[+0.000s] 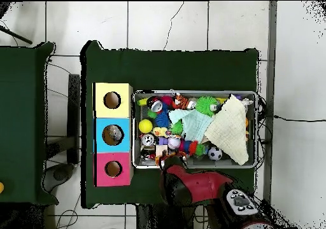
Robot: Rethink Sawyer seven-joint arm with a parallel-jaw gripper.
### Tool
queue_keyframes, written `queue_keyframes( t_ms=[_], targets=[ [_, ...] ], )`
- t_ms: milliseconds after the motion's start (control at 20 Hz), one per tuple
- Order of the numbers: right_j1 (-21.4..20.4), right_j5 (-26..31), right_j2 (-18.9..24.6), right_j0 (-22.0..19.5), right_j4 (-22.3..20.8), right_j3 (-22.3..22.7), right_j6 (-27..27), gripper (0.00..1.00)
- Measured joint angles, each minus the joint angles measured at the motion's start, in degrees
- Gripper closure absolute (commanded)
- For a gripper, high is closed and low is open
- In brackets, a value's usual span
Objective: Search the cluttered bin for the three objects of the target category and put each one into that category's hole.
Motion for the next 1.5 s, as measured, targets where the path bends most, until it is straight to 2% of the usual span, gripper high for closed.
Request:
queue_keyframes(
  t_ms=[450, 1000, 1500],
  targets=[
    [-0.44, 8.82, 5.89, -5.45, -0.66, -1.74, 0.0, 0.0],
    [-0.45, 13.53, 11.42, -10.33, -0.69, -4.54, 0.0, 0.0],
    [-0.42, 16.76, 13.51, -11.31, -0.69, -8.73, 0.0, 0.0]
  ],
)
